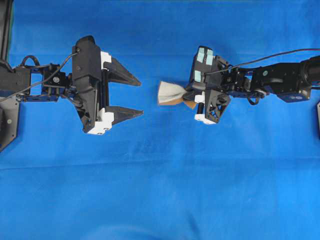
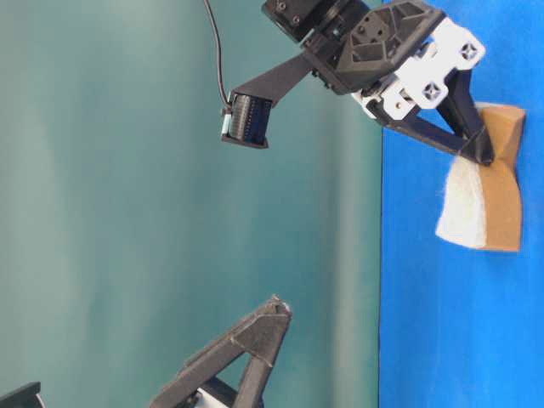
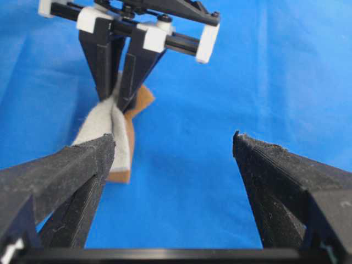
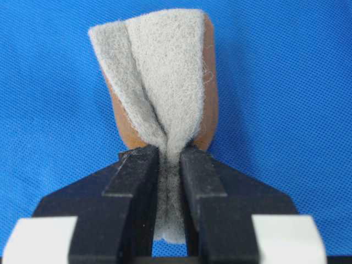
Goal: Hand over the sponge with the left arm and wipe it with the right arm.
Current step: 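Lower the sponge to the table center and open the right gripper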
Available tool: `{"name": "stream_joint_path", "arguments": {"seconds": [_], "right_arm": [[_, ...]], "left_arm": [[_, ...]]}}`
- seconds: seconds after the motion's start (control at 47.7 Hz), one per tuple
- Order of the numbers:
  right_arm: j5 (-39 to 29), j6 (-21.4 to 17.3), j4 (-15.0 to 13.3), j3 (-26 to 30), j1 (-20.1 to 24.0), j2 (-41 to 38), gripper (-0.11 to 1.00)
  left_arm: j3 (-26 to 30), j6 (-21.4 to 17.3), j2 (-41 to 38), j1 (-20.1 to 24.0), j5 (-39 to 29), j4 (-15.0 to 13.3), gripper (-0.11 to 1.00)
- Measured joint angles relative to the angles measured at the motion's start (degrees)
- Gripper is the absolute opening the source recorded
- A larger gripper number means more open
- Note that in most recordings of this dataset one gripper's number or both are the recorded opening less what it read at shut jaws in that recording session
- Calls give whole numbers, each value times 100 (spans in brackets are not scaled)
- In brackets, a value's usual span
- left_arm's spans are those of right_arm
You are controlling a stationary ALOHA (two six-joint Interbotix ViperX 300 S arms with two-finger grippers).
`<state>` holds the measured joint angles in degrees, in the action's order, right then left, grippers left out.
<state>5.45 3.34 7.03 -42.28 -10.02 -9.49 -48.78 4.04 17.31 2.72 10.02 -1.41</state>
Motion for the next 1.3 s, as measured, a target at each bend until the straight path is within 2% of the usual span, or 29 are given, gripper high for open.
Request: {"name": "stream_joint_path", "arguments": {"seconds": [0.168,0.336,0.419,0.797,1.3], "right_arm": [[-18,9,0,-9,26,9,18],[-18,132,-79,0,88,0,61],[-44,185,-211,0,167,0,73],[-193,176,-246,70,255,26,74],[-606,220,-255,70,272,896,74]], "left_arm": [[0,0,0,0,0,0,86],[-9,0,-9,0,0,0,86],[-9,0,0,9,-9,0,86],[0,-9,-9,0,0,-9,86],[0,-18,-9,0,-18,0,86]]}}
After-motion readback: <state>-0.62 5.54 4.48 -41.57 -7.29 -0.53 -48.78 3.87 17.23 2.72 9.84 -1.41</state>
